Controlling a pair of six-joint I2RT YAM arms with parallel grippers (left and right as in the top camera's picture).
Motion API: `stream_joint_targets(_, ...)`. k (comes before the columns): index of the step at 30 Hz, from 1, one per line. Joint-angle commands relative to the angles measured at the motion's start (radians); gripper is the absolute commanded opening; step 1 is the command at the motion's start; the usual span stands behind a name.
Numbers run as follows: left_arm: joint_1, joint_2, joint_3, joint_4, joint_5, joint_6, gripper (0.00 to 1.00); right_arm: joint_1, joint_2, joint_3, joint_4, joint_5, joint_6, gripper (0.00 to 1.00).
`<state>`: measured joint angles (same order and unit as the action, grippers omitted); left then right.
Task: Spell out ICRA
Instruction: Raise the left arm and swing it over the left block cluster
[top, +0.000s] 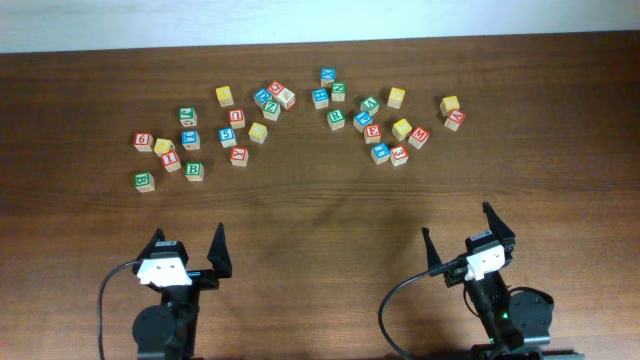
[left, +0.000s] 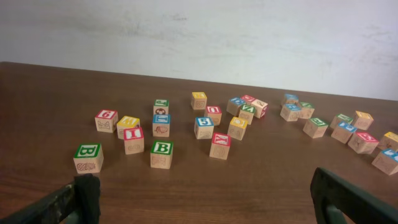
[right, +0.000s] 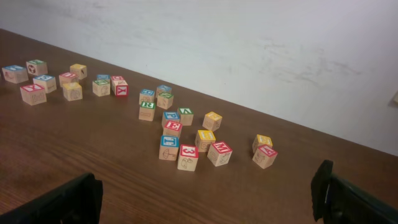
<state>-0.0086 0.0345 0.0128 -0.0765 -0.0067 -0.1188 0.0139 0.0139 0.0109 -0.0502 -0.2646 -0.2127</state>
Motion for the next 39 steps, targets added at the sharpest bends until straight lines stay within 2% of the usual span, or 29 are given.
stream_joint_targets(1, -0.004, 0.002, -0.003, 0.02, 0.039, 0.015, 0.99, 0.006, -0.008, -0.005, -0.006, -0.013, 0.003, 0.98)
stream_joint_targets(5, -0.004, 0.002, 0.02, 0.092, 0.197, 0.016, 0.99, 0.006, -0.008, -0.005, -0.006, -0.012, 0.003, 0.98)
stream_joint_targets(9, -0.004, 0.002, 0.116, 0.046, 0.248, 0.016, 0.99, 0.006, -0.008, -0.005, -0.006, -0.012, 0.003, 0.98)
stream_joint_targets(11, -0.004, 0.011, 0.254, -0.087, 0.249, 0.052, 0.99, 0.006, -0.008, -0.005, -0.006, -0.012, 0.004, 0.98)
stream_joint_targets(15, -0.004, 0.053, 0.487, -0.256, 0.251, 0.151, 0.99, 0.006, -0.008, -0.005, -0.005, -0.012, 0.003, 0.98)
stream_joint_targets(19, -0.004, 0.143, 0.716, -0.361, 0.25, 0.192, 0.99, 0.006, -0.008, -0.005, -0.005, -0.013, 0.004, 0.98)
stream_joint_targets(26, -0.004, 0.414, 1.117, -0.498, 0.251, 0.204, 0.99, 0.006, -0.008, -0.005, -0.006, -0.012, 0.003, 0.98)
stream_joint_targets(29, -0.004, 0.531, 1.209, -0.425, 0.205, 0.204, 0.99, 0.006, -0.008, -0.005, -0.006, -0.012, 0.004, 0.98)
stream_joint_targets(35, -0.003, 0.702, 1.217, -0.068, 0.14, 0.203, 0.99, 0.006, -0.008, -0.005, -0.005, -0.012, 0.003, 0.98)
stream_joint_targets(39, -0.003, 0.817, 1.217, 0.098, 0.14, 0.202, 0.99, 0.006, -0.008, -0.005, -0.006, -0.012, 0.004, 0.98)
